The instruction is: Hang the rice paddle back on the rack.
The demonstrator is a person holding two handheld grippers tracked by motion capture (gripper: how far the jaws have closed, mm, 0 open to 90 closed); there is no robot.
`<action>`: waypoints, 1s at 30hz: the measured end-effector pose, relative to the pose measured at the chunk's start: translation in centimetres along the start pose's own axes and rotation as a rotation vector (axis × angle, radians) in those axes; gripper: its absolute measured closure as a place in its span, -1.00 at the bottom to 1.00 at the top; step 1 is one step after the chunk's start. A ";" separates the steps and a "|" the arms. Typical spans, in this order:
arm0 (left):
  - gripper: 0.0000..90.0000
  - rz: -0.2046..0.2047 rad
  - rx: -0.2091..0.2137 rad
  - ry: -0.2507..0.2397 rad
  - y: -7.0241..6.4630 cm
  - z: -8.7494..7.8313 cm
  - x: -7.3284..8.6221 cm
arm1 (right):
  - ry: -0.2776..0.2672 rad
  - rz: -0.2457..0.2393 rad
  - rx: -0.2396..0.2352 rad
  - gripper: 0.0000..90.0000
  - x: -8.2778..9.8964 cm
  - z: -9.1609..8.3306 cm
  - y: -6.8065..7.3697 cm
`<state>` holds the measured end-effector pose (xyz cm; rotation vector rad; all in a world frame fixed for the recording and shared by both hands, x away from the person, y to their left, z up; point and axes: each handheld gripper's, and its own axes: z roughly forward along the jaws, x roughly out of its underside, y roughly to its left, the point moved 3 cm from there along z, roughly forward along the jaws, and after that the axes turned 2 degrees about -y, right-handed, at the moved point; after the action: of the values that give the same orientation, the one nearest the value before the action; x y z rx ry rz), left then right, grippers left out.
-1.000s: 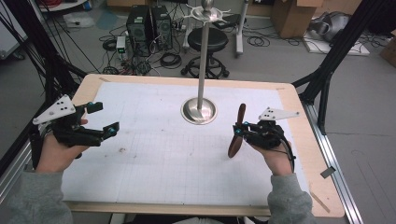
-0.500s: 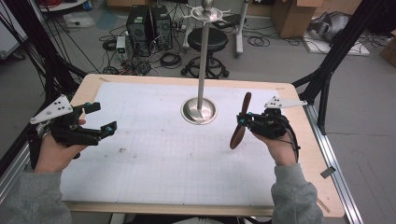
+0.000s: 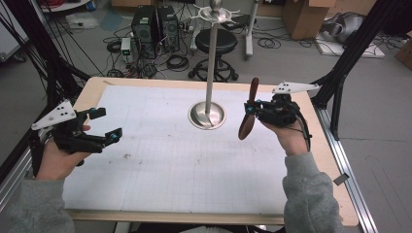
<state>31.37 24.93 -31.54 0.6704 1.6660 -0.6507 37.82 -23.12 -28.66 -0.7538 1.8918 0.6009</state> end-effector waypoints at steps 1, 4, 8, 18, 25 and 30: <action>-0.92 0.000 -0.003 0.002 0.0 0.0 0.0 | -0.006 0.005 -0.002 0.71 -0.3 0.1 -0.1; -0.92 0.003 -0.008 0.005 0.0 -0.2 0.1 | -0.018 0.019 -0.004 0.72 -1.1 0.5 -0.3; -0.92 0.007 -0.026 0.008 0.2 -0.6 0.3 | -0.028 0.018 0.000 0.72 -2.1 0.9 -0.6; -0.92 0.008 -0.044 0.005 0.1 -1.7 0.4 | -0.048 0.004 0.018 0.72 -3.9 1.5 -1.5; -0.92 0.004 -0.064 0.011 0.2 -2.0 0.5 | -0.064 0.023 0.033 0.72 -5.1 2.2 -1.5; -0.92 0.009 -0.064 0.008 0.2 -2.3 0.5 | -0.060 0.020 0.044 0.72 -6.1 2.9 -1.5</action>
<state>29.94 26.77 -31.62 0.6350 1.6834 -0.5872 42.68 -20.72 -24.40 -0.6813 1.8534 0.5863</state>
